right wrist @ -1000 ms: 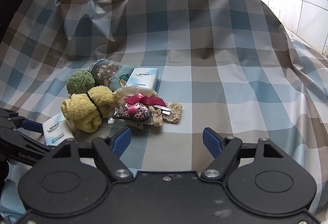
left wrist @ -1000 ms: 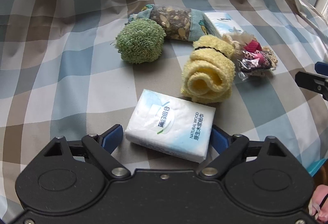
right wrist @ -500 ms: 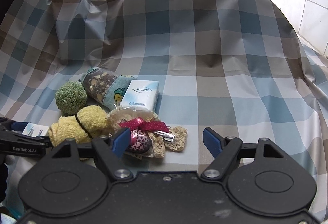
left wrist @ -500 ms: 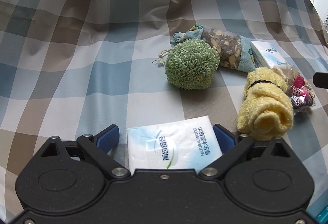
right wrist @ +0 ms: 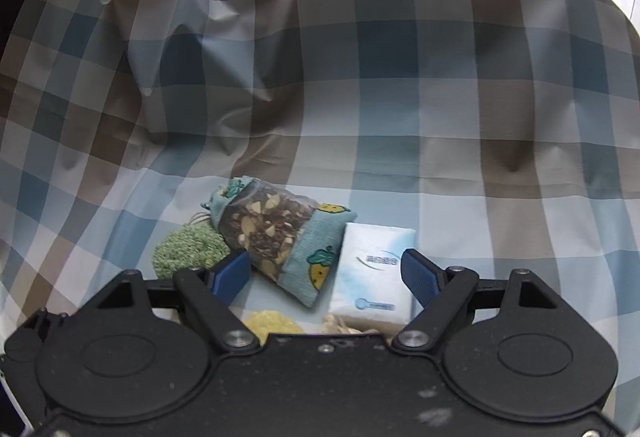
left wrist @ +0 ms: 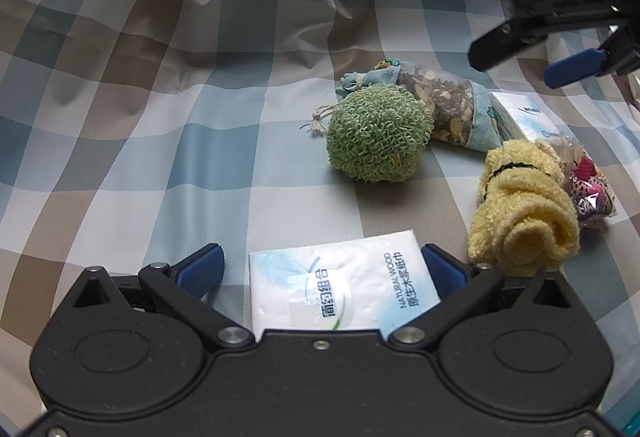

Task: Organize soft objects
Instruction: 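Move the right tool to the blue-trimmed sachet bag while the left tool moves to the white tissue pack, then grasp the blue-trimmed sachet bag with the right gripper and lift it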

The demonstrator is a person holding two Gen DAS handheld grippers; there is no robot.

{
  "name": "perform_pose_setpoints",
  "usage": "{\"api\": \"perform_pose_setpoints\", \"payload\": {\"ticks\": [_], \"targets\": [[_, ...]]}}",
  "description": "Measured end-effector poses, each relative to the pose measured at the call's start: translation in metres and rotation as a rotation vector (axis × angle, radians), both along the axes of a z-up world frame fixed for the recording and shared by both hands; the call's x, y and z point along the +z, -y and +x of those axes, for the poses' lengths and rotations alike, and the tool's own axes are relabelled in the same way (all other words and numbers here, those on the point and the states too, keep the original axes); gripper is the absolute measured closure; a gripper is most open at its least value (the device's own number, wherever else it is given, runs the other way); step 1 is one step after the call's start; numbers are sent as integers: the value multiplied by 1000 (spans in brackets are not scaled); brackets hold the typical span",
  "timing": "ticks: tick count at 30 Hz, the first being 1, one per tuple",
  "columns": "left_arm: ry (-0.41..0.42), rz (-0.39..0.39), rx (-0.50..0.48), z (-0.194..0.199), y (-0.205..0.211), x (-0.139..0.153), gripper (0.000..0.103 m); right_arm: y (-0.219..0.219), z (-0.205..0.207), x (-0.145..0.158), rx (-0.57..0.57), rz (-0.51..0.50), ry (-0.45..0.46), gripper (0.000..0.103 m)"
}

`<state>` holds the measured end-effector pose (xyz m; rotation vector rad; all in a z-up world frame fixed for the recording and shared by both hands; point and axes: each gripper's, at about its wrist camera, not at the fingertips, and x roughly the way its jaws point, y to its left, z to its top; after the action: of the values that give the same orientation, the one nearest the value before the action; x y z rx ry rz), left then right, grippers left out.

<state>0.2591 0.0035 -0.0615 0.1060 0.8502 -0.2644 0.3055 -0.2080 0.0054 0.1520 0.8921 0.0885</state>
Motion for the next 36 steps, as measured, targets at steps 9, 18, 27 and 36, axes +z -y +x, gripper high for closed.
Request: {"api": "perform_pose_setpoints", "payload": {"ticks": [9,18,27,36], "targets": [[3,-21,4,-1,-3,1,3,-35,49,-7,-9,-87,-112,18],[4,-40,11,0,-4,1,4,-34,37,-23,183,-390,-54,17],[5,-44,12,-1,-6,1,4,-53,38,-55,382,-485,-18,10],[7,-49,13,-1,-6,1,4,-66,70,-60,381,-443,9,6]]}}
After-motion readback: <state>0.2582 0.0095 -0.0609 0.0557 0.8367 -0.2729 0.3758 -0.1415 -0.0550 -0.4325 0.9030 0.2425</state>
